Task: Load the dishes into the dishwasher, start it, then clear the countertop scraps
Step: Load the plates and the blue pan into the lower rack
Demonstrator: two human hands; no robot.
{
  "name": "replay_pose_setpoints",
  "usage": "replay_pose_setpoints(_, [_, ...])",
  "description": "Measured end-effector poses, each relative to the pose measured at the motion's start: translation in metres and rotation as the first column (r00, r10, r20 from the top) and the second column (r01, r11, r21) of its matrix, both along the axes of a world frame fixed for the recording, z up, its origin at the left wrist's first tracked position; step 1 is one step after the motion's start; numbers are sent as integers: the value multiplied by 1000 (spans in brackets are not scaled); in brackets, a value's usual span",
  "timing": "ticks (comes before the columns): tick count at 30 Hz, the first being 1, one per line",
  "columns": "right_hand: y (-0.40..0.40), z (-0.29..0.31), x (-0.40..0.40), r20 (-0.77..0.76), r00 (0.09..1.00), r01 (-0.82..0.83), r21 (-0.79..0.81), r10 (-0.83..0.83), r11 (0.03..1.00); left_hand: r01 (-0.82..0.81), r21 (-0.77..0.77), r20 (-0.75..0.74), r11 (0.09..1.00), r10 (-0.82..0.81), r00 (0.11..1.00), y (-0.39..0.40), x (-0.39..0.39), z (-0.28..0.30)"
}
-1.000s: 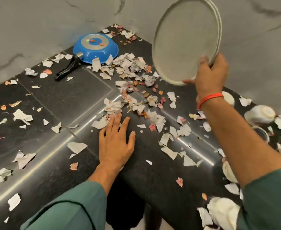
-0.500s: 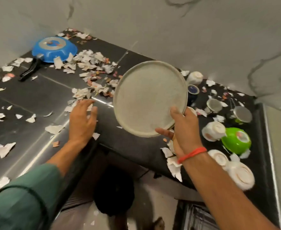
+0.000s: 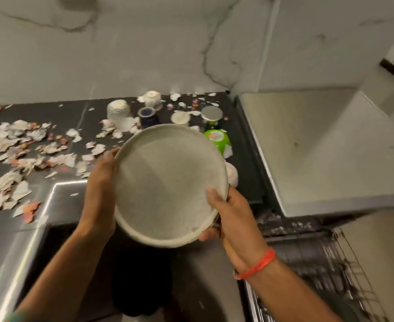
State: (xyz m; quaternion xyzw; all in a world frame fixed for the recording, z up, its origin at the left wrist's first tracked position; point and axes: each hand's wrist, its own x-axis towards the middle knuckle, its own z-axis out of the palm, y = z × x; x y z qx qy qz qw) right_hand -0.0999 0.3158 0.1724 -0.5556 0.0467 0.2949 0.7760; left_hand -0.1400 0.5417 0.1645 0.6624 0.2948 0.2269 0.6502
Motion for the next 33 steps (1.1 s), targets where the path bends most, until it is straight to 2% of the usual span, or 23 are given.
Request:
replay_pose_setpoints(4, [-94,-21,-19,26,992,122,-12,-122,992,161,39,-29,986,-159,987,-93,5,-9])
replay_pose_setpoints(8, [-183,-48,-50,26,973,231,-55,-229,972,348,34,-57,937,-346,936,-174,-9,-36])
replay_pose_setpoints(11, [-245,-74,-79,-30,954,297,-55,-299,953,486,26,-152,873,-477,866,-224,-14,-56])
replay_pose_setpoints(14, [-299,-99,-104,-97,927,358,-45,-361,933,638,81,-192,766,-616,764,-273,-13,-56])
replay_pose_setpoints(17, [-350,-119,-126,-101,907,399,-100,-408,911,776,169,-226,607,-743,630,-323,-1,-48])
replay_pose_setpoints(20, [-392,-136,-142,-92,870,460,-205,-485,864,893,205,-238,400,-865,442,-368,16,-41])
replay_pose_setpoints(23, [-426,-151,-152,-23,829,525,-313,-559,791,944,273,-301,186,-915,267,-409,31,-41])
replay_pose_setpoints(27, [-455,-165,-161,84,762,605,-447,-642,659,926,361,-440,-108,-895,67,-459,50,-54])
replay_pose_setpoints(30, [-464,-183,-165,134,716,624,-564,-685,542,859,412,-544,-305,-838,-37,-491,66,-69])
replay_pose_setpoints(33, [-464,-206,-167,139,709,589,-655,-691,473,780,422,-622,-463,-774,-123,-519,79,-91])
